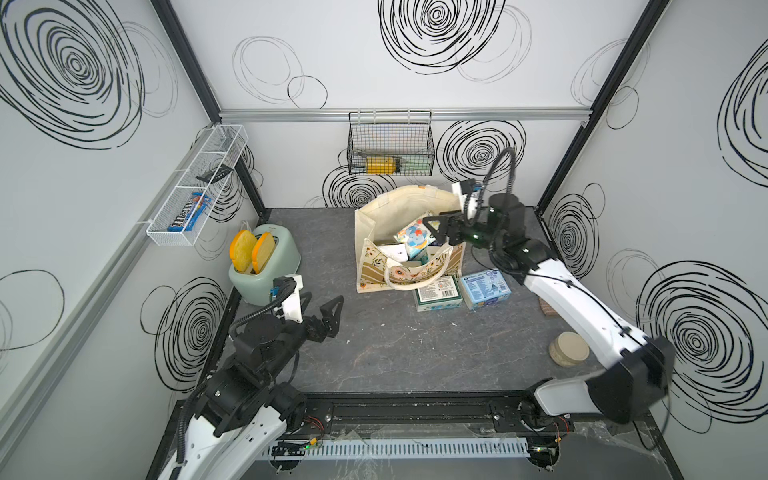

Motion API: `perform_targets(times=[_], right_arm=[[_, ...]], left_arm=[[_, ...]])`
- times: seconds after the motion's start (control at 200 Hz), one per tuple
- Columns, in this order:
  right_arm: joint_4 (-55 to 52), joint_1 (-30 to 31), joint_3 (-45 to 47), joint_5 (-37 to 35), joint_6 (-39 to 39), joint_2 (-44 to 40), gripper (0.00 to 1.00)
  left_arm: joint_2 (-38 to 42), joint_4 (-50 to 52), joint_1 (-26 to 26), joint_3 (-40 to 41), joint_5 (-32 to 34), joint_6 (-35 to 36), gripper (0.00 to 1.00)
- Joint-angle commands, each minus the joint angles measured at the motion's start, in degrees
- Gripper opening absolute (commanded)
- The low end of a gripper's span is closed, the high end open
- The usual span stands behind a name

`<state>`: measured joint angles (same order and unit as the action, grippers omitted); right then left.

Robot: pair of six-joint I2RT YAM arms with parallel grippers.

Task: Put tissues into the canvas bag
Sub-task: Adjust the canvas bag at the center of the board.

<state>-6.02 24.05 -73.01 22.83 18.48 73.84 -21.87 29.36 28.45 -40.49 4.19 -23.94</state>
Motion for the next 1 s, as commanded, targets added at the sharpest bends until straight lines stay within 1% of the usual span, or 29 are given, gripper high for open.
perform_targets(times=[0.0, 0.095, 0.16, 0.27, 0.335, 0.38, 0.485, 0.54, 0.605, 0.691, 0.776, 0.851, 0.911, 0.996], right_arm=[[-2.1, -3.3, 4.4, 2.5, 1.4, -11.1, 0.76], [-5.9, -7.6, 10.5, 5.7, 3.0, -17.5, 0.76], [-6.6, -9.3, 14.8, 9.1, 4.6, -19.8, 0.75], [-5.4, -9.0, 21.1, 17.0, 6.0, -19.3, 0.72], [-3.0, -6.7, 24.4, 20.2, 6.2, -18.2, 0.71], [-2.7, -4.0, 25.3, 20.0, 5.0, -16.7, 0.71], [-0.9, 2.5, 26.5, 16.2, 3.0, -11.9, 0.72], [4.9, 3.9, 28.6, 15.1, 5.1, -9.1, 0.72], [12.6, 4.0, 30.5, 14.9, 8.4, -4.4, 0.71], [18.8, 4.0, 28.8, 13.3, 10.1, 2.3, 0.7], [21.6, 3.9, 24.5, 9.5, 10.4, 8.3, 0.7], [24.8, 3.3, 20.2, 8.6, 10.7, 13.5, 0.69], [25.2, 2.7, 15.9, 9.1, 11.5, 17.3, 0.69], [22.0, 2.3, 10.4, 9.2, 12.1, 20.5, 0.68]], left_arm=[[-2.8, -4.0, -0.2, 0.8, -3.9, 1.3, 0.97], [-7.2, -4.8, -0.2, 0.7, -7.9, 1.4, 0.97], [-11.0, -5.2, -0.2, 0.3, -11.3, 1.9, 0.97], [-16.5, -5.2, -0.3, -0.5, -13.5, 2.5, 0.95], [-18.0, -5.4, -0.3, -0.6, -14.4, 2.7, 0.92], [-18.3, -5.4, -0.3, -0.5, -14.6, 2.6, 0.91], [-17.2, -5.4, 0.0, 0.0, -13.4, 2.1, 0.91], [-16.3, -5.8, 0.0, 0.4, -13.1, 2.2, 0.92], [-15.8, -5.8, 0.0, 0.5, -12.5, 2.4, 0.93], [-15.6, -5.7, 0.0, 0.5, -12.3, 2.3, 0.94], [-15.3, -5.6, 0.4, 0.5, -11.9, 2.1, 0.94], [-14.8, -5.5, 0.9, 0.6, -11.6, 2.0, 0.94], [-14.5, -5.4, 1.4, 0.7, -11.3, 1.9, 0.94], [-13.9, -5.1, 2.3, 0.6, -10.3, 1.6, 0.95]])
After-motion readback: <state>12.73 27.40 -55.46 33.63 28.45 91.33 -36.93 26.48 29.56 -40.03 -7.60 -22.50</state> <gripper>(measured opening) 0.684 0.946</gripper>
